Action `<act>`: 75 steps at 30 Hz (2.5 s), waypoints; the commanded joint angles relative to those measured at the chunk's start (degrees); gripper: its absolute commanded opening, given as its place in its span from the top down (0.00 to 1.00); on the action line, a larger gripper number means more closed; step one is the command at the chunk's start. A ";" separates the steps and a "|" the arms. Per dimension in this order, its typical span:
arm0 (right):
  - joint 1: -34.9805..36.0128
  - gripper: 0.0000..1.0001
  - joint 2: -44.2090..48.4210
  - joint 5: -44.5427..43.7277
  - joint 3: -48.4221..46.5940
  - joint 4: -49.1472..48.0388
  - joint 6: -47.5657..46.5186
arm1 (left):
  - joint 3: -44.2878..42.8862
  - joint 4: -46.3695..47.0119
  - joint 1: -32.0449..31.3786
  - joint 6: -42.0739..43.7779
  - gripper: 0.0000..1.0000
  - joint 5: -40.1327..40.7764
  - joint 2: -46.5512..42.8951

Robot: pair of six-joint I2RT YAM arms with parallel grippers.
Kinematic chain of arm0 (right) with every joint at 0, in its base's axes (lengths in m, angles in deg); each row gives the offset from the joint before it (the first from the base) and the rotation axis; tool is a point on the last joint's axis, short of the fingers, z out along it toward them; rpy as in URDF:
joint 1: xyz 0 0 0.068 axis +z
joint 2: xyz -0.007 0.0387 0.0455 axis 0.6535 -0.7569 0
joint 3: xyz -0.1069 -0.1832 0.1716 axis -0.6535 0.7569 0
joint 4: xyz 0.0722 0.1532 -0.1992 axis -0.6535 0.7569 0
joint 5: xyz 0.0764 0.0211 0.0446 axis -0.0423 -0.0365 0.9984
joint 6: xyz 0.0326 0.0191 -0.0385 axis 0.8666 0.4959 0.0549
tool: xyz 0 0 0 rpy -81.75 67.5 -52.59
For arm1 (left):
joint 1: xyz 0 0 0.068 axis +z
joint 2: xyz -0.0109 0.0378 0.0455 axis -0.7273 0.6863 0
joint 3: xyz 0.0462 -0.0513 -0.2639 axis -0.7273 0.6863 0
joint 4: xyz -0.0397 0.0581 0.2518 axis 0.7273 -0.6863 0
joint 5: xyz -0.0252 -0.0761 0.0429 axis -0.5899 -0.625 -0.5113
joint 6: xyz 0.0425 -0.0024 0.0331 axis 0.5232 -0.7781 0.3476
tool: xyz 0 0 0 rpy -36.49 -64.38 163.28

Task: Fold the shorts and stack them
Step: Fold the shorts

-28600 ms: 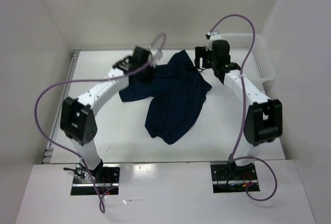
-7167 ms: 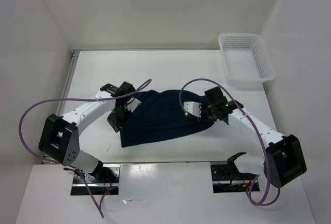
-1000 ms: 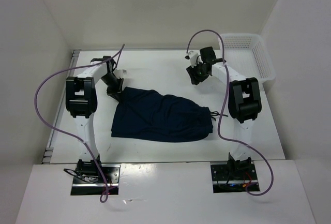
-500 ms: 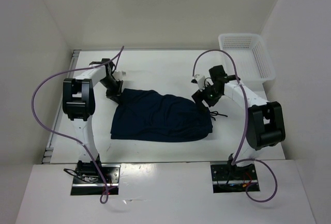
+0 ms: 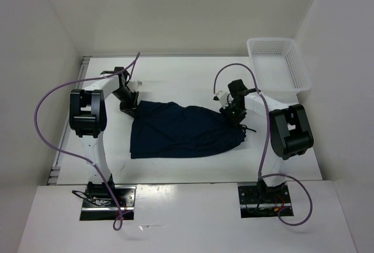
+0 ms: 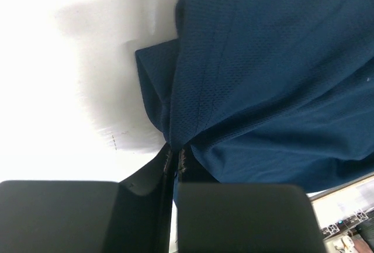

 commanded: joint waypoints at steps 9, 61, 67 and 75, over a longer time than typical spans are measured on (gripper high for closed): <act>-0.02 1.00 -15.30 -12.55 -23.38 -15.20 10.83 | -10.35 1.90 2.29 0.45 1.00 4.70 6.21; 24.06 0.84 -15.94 -4.56 -17.80 -20.21 -5.07 | 10.79 4.36 -6.32 0.45 0.45 10.42 -8.99; 24.06 0.96 -13.92 -5.09 -16.05 -20.21 -6.92 | 11.40 4.36 -6.32 0.45 0.71 12.09 -8.99; 24.06 0.64 -13.39 -5.61 -17.10 -19.07 -9.20 | 10.35 3.83 -6.32 0.45 0.80 14.64 -8.99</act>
